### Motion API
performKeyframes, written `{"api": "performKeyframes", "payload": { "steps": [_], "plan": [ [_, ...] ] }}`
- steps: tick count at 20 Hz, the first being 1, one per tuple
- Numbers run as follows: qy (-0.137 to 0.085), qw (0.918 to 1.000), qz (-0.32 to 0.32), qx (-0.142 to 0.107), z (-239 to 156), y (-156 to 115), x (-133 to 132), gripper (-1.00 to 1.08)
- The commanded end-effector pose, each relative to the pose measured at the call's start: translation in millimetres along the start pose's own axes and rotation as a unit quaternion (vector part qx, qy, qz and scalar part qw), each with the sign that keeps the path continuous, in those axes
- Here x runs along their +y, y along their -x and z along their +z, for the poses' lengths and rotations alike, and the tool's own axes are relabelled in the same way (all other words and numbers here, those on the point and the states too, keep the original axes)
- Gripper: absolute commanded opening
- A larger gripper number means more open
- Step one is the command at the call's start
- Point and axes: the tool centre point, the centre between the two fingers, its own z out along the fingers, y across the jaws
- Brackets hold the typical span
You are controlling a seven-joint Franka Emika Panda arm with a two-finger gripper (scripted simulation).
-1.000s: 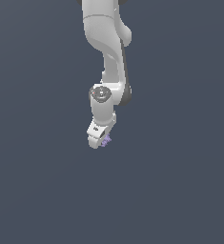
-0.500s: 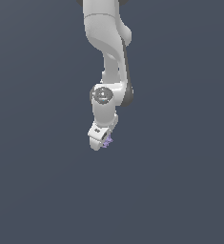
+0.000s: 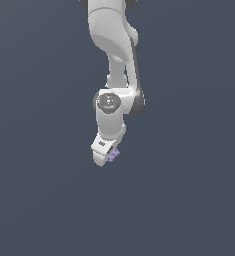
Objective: Pick up the object and move it to a goal position.
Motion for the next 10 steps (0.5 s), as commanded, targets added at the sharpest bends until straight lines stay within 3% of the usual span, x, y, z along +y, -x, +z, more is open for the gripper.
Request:
{"api": "performKeyframes", "payload": {
  "steps": [1,10],
  "plan": [
    [0.000,1.0000,0.000,0.000,-9.4,-9.3,12.2,-1.00],
    [-0.001,1.0000,0.001,-0.001,-38.1,-38.9,52.3,-1.00]
  ]
}}
